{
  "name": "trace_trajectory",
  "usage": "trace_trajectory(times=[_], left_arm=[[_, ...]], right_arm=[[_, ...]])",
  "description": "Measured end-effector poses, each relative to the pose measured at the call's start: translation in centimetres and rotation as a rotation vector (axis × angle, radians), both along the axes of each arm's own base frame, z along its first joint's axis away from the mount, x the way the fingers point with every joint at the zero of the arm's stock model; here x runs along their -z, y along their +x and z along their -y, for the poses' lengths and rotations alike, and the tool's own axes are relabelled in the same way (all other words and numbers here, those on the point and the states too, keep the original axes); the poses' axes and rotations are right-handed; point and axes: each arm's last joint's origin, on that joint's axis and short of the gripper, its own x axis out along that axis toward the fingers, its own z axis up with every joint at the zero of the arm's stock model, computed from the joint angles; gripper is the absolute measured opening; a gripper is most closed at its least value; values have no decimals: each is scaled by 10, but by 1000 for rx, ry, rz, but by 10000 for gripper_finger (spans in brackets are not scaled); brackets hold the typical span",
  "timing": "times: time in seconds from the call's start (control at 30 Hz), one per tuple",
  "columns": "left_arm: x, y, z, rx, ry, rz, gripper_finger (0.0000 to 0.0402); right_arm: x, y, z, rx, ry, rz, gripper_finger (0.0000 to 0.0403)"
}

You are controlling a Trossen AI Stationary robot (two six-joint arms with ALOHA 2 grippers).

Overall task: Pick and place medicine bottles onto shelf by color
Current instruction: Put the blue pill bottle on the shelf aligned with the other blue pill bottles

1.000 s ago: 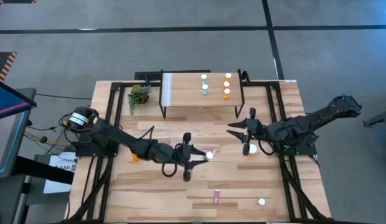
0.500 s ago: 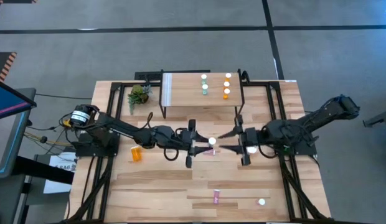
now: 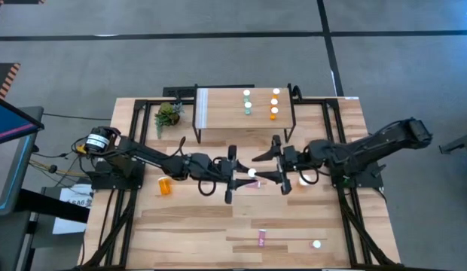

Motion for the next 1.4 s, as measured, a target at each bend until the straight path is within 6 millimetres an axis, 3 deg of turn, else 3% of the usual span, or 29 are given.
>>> trace_trajectory(times=[0.87,1.4], left_arm=[[6,0,-4,-116,-66,-76,98],[11,0,-4,-143,-66,-120,98]], right_arm=[[8,4,4,6,59,-68,245],[21,19,14,36,106,-81,238]])
